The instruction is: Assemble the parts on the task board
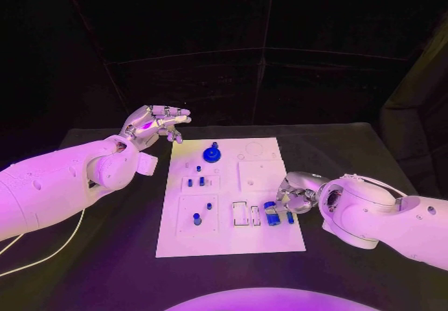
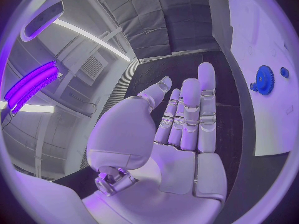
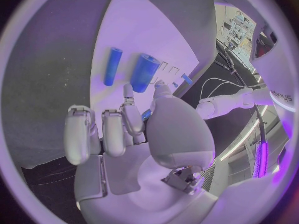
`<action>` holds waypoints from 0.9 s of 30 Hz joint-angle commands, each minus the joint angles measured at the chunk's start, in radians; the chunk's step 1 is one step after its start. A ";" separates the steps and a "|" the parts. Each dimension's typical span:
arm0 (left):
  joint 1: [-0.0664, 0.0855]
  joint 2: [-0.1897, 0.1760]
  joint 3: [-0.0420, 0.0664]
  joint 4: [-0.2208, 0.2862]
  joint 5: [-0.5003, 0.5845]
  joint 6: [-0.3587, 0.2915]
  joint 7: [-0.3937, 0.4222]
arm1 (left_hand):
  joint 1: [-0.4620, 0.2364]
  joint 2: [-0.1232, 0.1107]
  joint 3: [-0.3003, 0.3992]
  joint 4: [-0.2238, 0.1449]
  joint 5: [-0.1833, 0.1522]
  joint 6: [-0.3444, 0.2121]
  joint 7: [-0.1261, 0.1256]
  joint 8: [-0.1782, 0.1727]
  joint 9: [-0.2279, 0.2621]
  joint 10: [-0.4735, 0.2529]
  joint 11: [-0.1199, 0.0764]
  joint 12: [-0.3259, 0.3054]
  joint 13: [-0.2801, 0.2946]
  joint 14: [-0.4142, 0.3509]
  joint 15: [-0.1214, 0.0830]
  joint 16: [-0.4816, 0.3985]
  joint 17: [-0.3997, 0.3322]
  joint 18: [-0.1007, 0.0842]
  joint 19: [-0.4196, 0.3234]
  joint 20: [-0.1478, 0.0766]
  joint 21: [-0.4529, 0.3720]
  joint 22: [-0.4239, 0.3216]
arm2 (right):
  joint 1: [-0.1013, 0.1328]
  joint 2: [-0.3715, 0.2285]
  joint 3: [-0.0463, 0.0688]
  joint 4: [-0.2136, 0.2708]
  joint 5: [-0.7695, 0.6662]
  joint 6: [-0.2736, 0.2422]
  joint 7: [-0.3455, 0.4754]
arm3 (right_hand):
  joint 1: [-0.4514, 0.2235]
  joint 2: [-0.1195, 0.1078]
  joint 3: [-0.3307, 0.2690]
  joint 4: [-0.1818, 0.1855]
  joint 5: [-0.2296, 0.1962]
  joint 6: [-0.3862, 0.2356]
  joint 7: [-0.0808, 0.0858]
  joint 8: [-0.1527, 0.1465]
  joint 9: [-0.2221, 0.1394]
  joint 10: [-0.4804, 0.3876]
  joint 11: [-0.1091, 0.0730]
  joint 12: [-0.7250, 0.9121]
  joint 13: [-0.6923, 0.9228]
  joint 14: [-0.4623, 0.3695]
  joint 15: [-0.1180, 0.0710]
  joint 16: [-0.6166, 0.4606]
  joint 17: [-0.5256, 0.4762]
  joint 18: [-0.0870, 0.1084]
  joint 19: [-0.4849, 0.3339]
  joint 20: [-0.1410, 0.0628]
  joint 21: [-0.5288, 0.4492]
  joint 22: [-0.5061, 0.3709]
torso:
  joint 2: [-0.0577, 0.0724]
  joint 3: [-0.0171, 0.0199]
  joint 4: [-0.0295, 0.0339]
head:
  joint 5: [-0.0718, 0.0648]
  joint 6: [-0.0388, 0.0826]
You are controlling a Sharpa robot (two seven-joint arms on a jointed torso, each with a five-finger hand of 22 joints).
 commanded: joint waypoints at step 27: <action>0.001 -0.002 0.000 0.001 0.004 0.023 0.042 | 0.005 0.003 -0.010 -0.002 -0.003 -0.009 -0.002 0.008 0.001 -0.007 -0.001 0.009 0.000 -0.009 0.000 0.001 -0.002 0.014 0.000 0.004 -0.005 -0.002 | -0.034 0.036 0.000 -0.021 -0.060 -0.006 -0.056 | 0.146 0.086 0.023 -0.051 0.162 -0.021 -0.012 0.049 0.063 0.007 -0.007 -0.006 0.029 0.055 -0.010 0.011 0.023 -0.015 0.030 -0.009 0.014 0.165 | 0.000 -0.0003 -0.0003 | 0.010 -0.004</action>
